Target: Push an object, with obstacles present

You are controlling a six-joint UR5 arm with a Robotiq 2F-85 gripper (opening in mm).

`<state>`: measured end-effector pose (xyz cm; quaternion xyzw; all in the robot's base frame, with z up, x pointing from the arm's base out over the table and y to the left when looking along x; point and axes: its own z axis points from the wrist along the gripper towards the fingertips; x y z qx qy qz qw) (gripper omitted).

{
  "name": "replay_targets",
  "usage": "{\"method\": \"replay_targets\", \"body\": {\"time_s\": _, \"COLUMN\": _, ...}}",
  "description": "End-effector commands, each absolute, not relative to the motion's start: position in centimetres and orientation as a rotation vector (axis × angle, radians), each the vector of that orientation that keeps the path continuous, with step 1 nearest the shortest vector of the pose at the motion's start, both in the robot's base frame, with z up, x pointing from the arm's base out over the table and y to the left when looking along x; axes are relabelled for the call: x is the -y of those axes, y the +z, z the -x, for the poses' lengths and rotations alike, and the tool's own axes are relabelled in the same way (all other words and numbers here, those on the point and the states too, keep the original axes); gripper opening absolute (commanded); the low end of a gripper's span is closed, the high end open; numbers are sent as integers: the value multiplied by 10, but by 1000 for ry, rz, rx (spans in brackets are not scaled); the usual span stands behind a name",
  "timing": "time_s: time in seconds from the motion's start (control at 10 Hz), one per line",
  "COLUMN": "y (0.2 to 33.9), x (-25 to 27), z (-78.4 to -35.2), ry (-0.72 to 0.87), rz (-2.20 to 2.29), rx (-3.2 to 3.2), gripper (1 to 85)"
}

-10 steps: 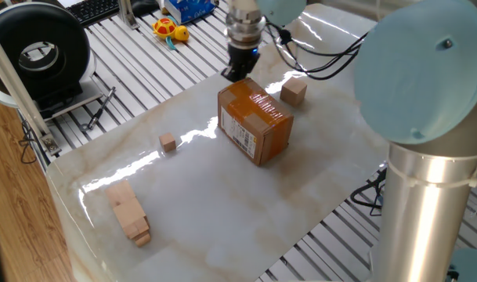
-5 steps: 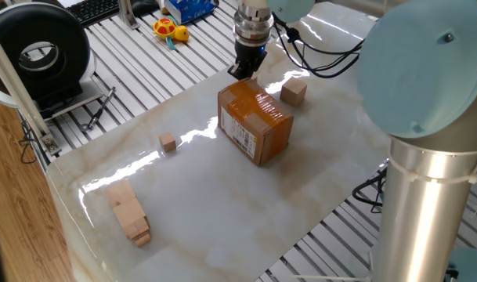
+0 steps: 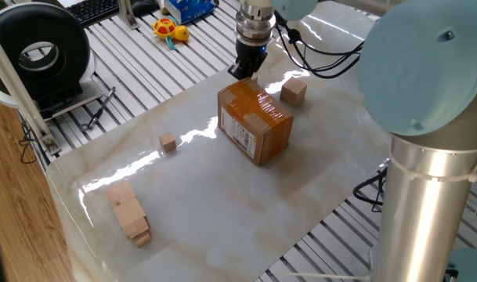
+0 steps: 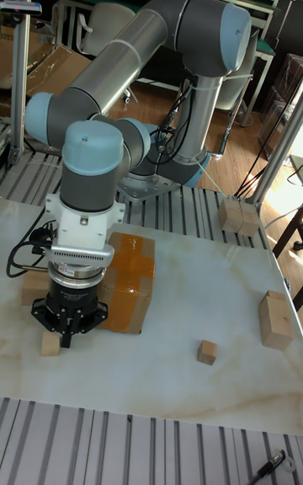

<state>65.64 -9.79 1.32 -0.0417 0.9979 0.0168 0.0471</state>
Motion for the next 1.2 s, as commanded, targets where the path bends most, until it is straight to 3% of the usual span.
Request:
{"method": "replay_targets", "body": {"time_s": 0.0, "y": 15, "x": 96, "z": -658, "ry": 75, "rz": 108, "rx": -3037, "gripper": 23}}
{"method": "replay_targets", "body": {"time_s": 1.1, "y": 19, "x": 75, "z": -675, "ry": 194, "rz": 78, "rx": -2967, "gripper": 13}}
